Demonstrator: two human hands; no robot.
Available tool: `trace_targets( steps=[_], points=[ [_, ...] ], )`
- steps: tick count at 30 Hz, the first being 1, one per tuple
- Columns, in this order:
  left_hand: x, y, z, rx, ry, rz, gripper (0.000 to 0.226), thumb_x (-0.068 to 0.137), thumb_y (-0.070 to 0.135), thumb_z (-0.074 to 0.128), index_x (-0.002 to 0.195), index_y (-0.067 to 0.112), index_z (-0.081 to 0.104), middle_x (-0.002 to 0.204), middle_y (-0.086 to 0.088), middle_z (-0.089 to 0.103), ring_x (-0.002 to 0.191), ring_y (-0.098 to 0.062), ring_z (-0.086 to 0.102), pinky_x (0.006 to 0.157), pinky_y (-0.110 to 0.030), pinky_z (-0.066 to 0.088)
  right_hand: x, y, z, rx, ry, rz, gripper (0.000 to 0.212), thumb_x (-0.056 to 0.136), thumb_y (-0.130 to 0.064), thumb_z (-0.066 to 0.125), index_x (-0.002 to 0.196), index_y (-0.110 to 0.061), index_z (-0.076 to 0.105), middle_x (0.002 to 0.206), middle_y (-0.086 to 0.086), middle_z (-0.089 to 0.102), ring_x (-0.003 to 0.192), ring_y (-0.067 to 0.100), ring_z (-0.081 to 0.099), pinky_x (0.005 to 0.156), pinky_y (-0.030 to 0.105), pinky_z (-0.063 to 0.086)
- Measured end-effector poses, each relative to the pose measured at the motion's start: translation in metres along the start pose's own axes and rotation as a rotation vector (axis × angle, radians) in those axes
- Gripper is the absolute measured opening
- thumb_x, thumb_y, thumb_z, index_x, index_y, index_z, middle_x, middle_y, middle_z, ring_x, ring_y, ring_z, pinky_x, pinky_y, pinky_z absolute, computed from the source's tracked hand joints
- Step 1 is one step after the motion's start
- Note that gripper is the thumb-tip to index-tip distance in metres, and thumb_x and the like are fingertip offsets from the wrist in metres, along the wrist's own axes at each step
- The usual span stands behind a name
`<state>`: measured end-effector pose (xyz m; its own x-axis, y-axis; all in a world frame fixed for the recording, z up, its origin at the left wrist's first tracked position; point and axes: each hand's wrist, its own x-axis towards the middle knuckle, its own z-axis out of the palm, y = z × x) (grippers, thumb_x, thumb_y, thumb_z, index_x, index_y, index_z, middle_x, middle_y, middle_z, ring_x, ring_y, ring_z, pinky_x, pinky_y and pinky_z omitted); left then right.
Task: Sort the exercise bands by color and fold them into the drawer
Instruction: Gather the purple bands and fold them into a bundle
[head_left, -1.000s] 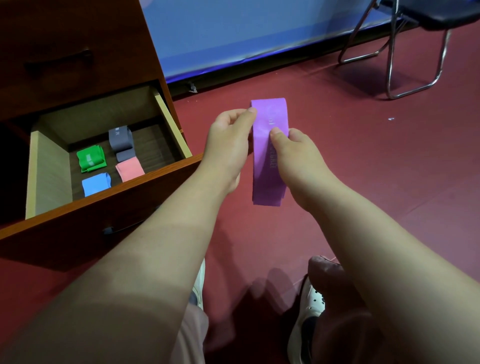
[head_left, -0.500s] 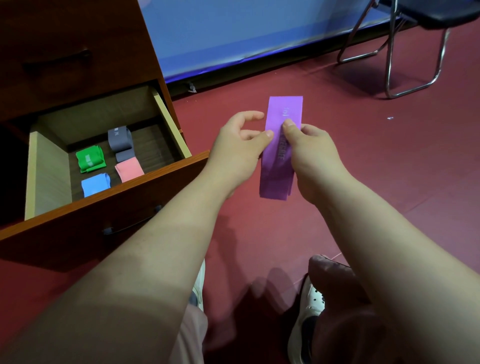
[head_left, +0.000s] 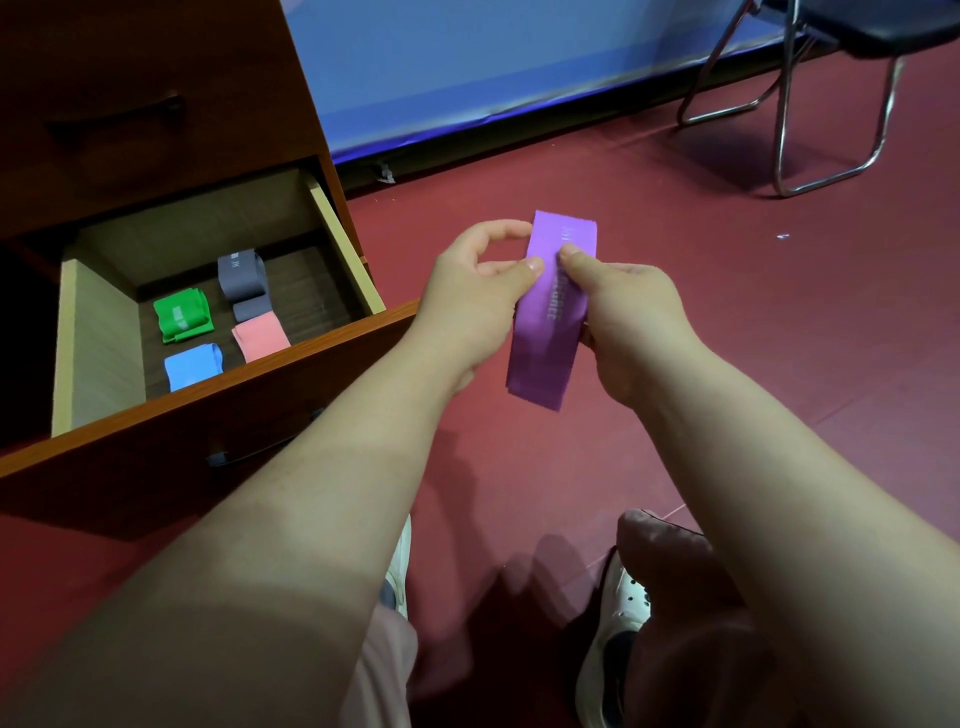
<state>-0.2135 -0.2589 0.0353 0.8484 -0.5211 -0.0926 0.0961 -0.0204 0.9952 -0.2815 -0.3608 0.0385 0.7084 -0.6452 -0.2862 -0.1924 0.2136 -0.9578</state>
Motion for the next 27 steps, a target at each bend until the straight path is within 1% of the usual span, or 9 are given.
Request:
trace_targets(
  steps=[2, 5, 7, 9, 11, 15, 18, 22, 27],
  points=[
    [0.000, 0.000, -0.001, 0.018, 0.008, -0.001, 0.023, 0.092, 0.005, 0.061, 0.099, 0.027, 0.061, 0.086, -0.011, 0.074, 0.070, -0.021, 0.069, 0.070, -0.038, 0.055, 0.001, 0.000, 0.001, 0.012, 0.019, 0.014, 0.034, 0.084, -0.032, 0.070, 0.095, 0.001, 0.070, 0.102, 0.026, 0.071, 0.079, 0.027, 0.064, 0.077, 0.040, 0.050],
    [-0.001, 0.001, 0.000, 0.028, 0.024, 0.005, 0.022, 0.091, 0.006, 0.061, 0.094, 0.027, 0.063, 0.090, -0.022, 0.072, 0.073, -0.026, 0.065, 0.073, -0.043, 0.052, 0.002, 0.001, 0.001, -0.009, 0.071, 0.035, 0.085, 0.065, -0.044, 0.075, 0.140, -0.023, 0.042, 0.123, 0.010, 0.065, 0.102, 0.026, 0.067, 0.094, 0.047, 0.052],
    [-0.001, 0.001, 0.000, 0.024, 0.044, 0.008, 0.020, 0.089, 0.008, 0.062, 0.090, 0.027, 0.065, 0.096, -0.029, 0.069, 0.074, -0.027, 0.061, 0.072, -0.042, 0.049, 0.003, 0.002, -0.003, -0.019, 0.060, -0.021, 0.076, 0.066, -0.039, 0.073, 0.135, -0.045, 0.040, 0.125, 0.004, 0.064, 0.103, 0.026, 0.068, 0.091, 0.047, 0.054],
    [0.000, 0.001, -0.001, 0.013, 0.077, 0.006, 0.016, 0.087, 0.013, 0.065, 0.085, 0.028, 0.069, 0.101, -0.030, 0.068, 0.076, -0.027, 0.061, 0.076, -0.047, 0.053, 0.002, -0.001, -0.003, -0.025, -0.006, -0.054, 0.043, 0.074, -0.030, 0.070, 0.114, -0.041, 0.059, 0.118, 0.001, 0.068, 0.095, 0.023, 0.070, 0.087, 0.043, 0.057],
    [0.002, 0.001, -0.002, -0.026, 0.116, -0.022, 0.016, 0.089, 0.012, 0.065, 0.084, 0.026, 0.069, 0.100, -0.023, 0.070, 0.078, -0.026, 0.063, 0.080, -0.049, 0.055, -0.001, -0.004, -0.003, -0.038, -0.072, -0.060, 0.034, 0.075, -0.023, 0.066, 0.107, -0.034, 0.068, 0.114, -0.001, 0.070, 0.090, 0.020, 0.068, 0.082, 0.038, 0.054],
    [0.007, 0.001, -0.006, -0.170, 0.160, -0.096, 0.010, 0.092, 0.008, 0.063, 0.093, 0.017, 0.068, 0.089, -0.010, 0.072, 0.078, -0.023, 0.065, 0.082, -0.043, 0.055, -0.002, -0.006, -0.003, -0.097, -0.187, -0.077, 0.050, 0.074, -0.002, 0.065, 0.115, -0.031, 0.065, 0.111, 0.003, 0.071, 0.086, 0.014, 0.066, 0.073, 0.026, 0.051],
    [0.006, 0.002, -0.006, -0.207, 0.148, -0.123, 0.008, 0.093, 0.009, 0.062, 0.096, 0.015, 0.067, 0.090, -0.010, 0.071, 0.078, -0.022, 0.065, 0.083, -0.039, 0.054, -0.003, -0.004, -0.002, -0.157, -0.204, -0.109, 0.068, 0.071, 0.013, 0.063, 0.127, -0.024, 0.057, 0.110, 0.010, 0.069, 0.085, 0.018, 0.065, 0.078, 0.034, 0.054],
    [0.002, 0.006, -0.006, -0.215, 0.078, -0.172, 0.007, 0.093, 0.013, 0.063, 0.097, 0.016, 0.067, 0.088, -0.007, 0.070, 0.077, -0.019, 0.065, 0.086, -0.038, 0.054, -0.002, -0.003, -0.001, -0.223, -0.150, -0.116, 0.073, 0.070, 0.015, 0.065, 0.134, -0.018, 0.053, 0.113, 0.011, 0.066, 0.090, 0.023, 0.067, 0.088, 0.041, 0.056],
    [0.000, 0.012, -0.006, -0.152, 0.004, -0.193, 0.036, 0.085, -0.006, 0.057, 0.115, 0.013, 0.065, 0.077, -0.002, 0.068, 0.058, -0.009, 0.063, 0.060, -0.022, 0.052, 0.002, -0.004, -0.004, -0.151, -0.099, -0.088, 0.067, 0.072, 0.016, 0.066, 0.132, -0.012, 0.055, 0.112, 0.015, 0.067, 0.087, 0.023, 0.067, 0.089, 0.043, 0.056]
  ],
)
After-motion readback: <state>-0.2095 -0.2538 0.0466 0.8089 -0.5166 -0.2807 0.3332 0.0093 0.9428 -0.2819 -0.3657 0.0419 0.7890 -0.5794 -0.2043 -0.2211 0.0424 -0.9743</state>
